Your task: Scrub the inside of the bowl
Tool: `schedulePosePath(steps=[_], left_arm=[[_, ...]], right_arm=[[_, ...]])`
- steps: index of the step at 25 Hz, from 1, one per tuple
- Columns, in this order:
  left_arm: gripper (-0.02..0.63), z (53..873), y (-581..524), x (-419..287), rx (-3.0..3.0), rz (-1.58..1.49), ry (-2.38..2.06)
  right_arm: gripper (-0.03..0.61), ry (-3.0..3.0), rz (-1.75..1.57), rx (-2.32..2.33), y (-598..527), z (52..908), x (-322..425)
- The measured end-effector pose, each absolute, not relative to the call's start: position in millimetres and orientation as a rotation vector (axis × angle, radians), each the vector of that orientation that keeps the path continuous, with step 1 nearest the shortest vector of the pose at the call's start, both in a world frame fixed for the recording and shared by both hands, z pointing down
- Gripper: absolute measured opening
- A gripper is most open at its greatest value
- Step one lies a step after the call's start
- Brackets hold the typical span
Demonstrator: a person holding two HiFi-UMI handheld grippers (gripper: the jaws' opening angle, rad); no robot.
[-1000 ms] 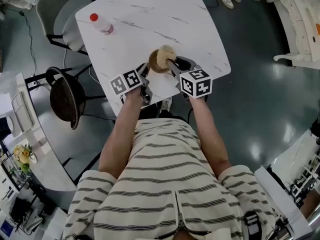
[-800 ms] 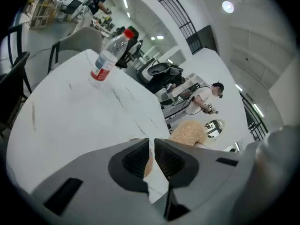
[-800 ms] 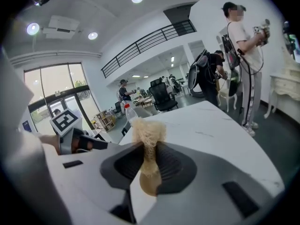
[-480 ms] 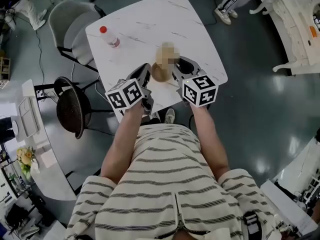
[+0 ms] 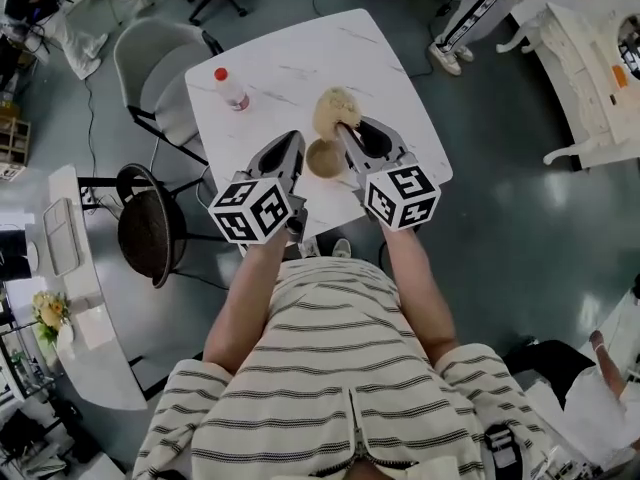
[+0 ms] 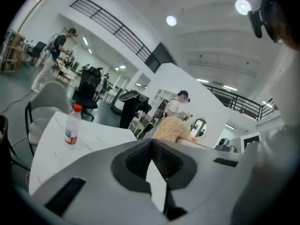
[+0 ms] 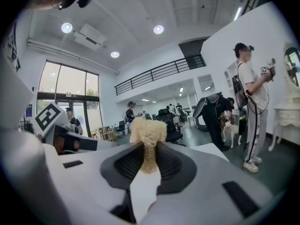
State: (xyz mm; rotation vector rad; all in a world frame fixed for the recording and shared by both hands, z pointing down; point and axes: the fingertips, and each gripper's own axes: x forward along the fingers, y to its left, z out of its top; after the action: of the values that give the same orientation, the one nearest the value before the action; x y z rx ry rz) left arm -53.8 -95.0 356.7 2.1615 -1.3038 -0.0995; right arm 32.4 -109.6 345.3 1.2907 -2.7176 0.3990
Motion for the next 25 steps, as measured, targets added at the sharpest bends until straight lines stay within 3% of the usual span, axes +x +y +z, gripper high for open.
schedulePosePath(steps=[25], left_arm=[[0.005, 199.5, -51.7, -77.5, 2.56, -0.219, -1.824]], right_arm=[[0.086, -2.929, -0.115, 1.39, -66.2, 192.2, 3.6]])
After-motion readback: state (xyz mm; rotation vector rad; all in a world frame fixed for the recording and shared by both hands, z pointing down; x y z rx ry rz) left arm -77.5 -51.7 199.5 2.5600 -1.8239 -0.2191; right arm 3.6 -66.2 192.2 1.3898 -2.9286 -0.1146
